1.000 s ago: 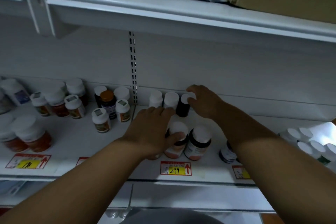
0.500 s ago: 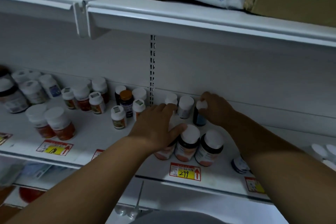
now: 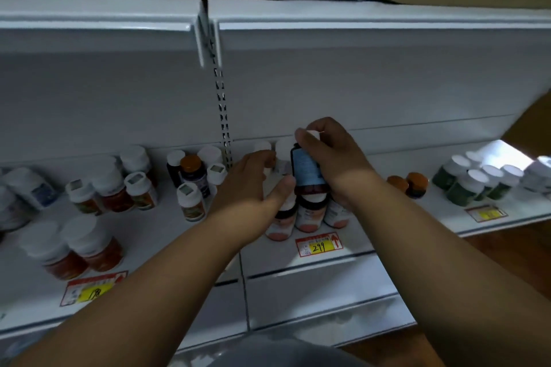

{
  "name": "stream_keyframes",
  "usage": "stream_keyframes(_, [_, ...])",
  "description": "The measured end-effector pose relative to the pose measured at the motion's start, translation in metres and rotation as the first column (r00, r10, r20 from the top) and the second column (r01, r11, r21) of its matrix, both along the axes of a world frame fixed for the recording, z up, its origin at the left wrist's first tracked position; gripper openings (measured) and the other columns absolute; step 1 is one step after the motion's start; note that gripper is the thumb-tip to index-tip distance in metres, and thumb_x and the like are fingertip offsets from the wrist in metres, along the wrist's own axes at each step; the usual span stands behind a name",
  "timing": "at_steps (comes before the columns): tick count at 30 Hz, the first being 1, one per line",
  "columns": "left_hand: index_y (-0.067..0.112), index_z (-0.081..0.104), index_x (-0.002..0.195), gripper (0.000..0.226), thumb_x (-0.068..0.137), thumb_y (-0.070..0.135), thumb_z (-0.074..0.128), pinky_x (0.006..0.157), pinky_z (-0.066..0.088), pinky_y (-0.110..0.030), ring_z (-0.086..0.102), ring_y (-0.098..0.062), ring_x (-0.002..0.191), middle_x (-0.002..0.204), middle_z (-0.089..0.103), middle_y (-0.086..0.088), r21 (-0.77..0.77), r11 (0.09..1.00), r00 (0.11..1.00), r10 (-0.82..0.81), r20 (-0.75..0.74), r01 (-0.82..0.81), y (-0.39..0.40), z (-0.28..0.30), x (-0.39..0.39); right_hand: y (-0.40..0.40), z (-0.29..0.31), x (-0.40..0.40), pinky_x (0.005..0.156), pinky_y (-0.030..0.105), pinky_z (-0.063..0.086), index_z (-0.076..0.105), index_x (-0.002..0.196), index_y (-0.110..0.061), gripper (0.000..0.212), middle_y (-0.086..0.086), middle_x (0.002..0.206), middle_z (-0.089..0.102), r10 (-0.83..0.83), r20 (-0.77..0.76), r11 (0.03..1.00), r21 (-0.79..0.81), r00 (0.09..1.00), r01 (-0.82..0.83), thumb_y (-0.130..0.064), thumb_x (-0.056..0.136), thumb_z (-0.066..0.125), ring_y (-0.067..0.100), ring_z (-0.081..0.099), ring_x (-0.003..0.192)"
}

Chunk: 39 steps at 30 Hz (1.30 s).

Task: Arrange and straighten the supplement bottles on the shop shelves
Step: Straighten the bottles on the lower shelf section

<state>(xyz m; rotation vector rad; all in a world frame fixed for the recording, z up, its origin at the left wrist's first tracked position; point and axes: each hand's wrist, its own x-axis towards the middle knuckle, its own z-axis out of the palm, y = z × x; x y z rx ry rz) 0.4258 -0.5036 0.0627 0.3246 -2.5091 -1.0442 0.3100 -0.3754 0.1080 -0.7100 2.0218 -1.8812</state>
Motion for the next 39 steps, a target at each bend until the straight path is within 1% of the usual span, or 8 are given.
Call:
stream_keyframes(8, [0.019,0.047,0.133,0.075,0.084,0.073,0.027,0.083,0.048,-0.032,0.057,-0.011,0.102,0.119,0.058,0.004,0.090,0.995,0.998,-0.048,-0.050,0.053,-0.017,-0.013,0.073,-0.028,-0.013,0.086,0.063,0.039,0.053,0.059,0.092,-0.019,0.004,0.010,0.087,0.065,0.171,0.429,0.969,-0.239,0.887,-0.071,-0.022,0.093,0.057,0.022,0.067,0.070])
stream_keyframes(10, [0.020,0.047,0.133,0.075,0.084,0.074,0.028,0.081,0.047,-0.030,0.057,-0.010,0.102,0.118,0.058,0.005,0.097,0.995,0.999,0.006,-0.053,-0.001,-0.025,-0.016,0.098,-0.042,-0.015,0.098,0.061,0.038,0.054,0.060,0.096,-0.015,0.013,0.013,0.088,0.065,0.257,0.462,0.947,-0.295,0.849,-0.126,-0.013,0.093,0.048,0.025,0.066,0.073])
stream_keyframes(14, [0.025,0.048,0.127,0.071,0.082,0.076,0.028,0.079,0.046,-0.030,0.055,-0.006,0.098,0.114,0.057,0.010,0.120,0.965,0.971,0.237,-0.003,-0.235,-0.039,-0.021,0.151,-0.078,-0.026,0.127,0.074,0.043,0.057,0.065,0.099,-0.014,0.017,0.014,0.097,0.067,0.315,0.296,0.946,-0.175,0.902,-0.273,-0.007,0.092,0.051,0.028,0.066,0.086])
stream_keyframes(18, [0.024,0.050,0.129,0.070,0.083,0.074,0.032,0.083,0.049,-0.033,0.056,-0.004,0.099,0.118,0.058,0.011,0.107,0.920,0.927,0.374,0.044,-0.376,-0.048,-0.022,0.209,-0.109,-0.036,0.170,0.071,0.030,0.054,0.067,0.095,-0.024,0.013,0.002,0.092,0.070,0.464,0.147,0.885,-0.126,0.874,-0.449,-0.013,0.090,0.063,0.017,0.068,0.086])
stream_keyframes(21, [0.028,0.053,0.121,0.059,0.084,0.071,0.036,0.078,0.049,-0.030,0.057,-0.001,0.095,0.110,0.061,0.015,0.124,0.886,0.894,0.449,0.017,-0.447,-0.060,-0.024,0.248,-0.131,-0.039,0.209,0.073,0.023,0.053,0.066,0.098,-0.023,0.014,-0.001,0.097,0.069,0.534,0.067,0.842,-0.128,0.843,-0.524,-0.016,0.086,0.069,0.011,0.066,0.089])
stream_keyframes(26, [0.025,0.052,0.123,0.055,0.086,0.065,0.041,0.084,0.048,-0.042,0.055,-0.011,0.102,0.112,0.057,0.009,0.035,0.873,0.874,0.486,0.018,-0.486,-0.090,-0.033,0.308,-0.164,-0.051,0.273,0.075,0.028,0.056,0.064,0.100,-0.028,0.021,-0.003,0.094,0.070,0.620,0.034,0.784,-0.054,0.784,-0.618,-0.018,0.084,0.073,0.012,0.067,0.088])
stream_keyframes(33, [0.031,0.047,0.128,0.058,0.083,0.067,0.047,0.090,0.046,-0.037,0.049,-0.008,0.108,0.118,0.054,0.011,-0.152,0.860,0.861,0.502,0.081,-0.487,-0.190,-0.039,0.423,-0.251,-0.073,0.385,0.075,0.026,0.055,0.063,0.099,-0.029,0.021,-0.006,0.094,0.070,0.575,-0.024,0.818,-0.005,0.818,-0.575,-0.016,0.085,0.071,0.010,0.067,0.089])
stream_keyframes(39, [0.023,0.043,0.136,0.076,0.078,0.072,0.048,0.097,0.045,-0.037,0.048,-0.012,0.117,0.129,0.052,0.004,-0.177,0.869,0.853,0.491,0.179,-0.463,-0.259,-0.049,0.473,-0.309,-0.074,0.427,0.081,0.038,0.057,0.060,0.094,-0.039,0.022,-0.008,0.093,0.070,0.464,-0.047,0.883,0.106,0.885,-0.458,-0.027,0.082,0.073,0.009,0.067,0.089])
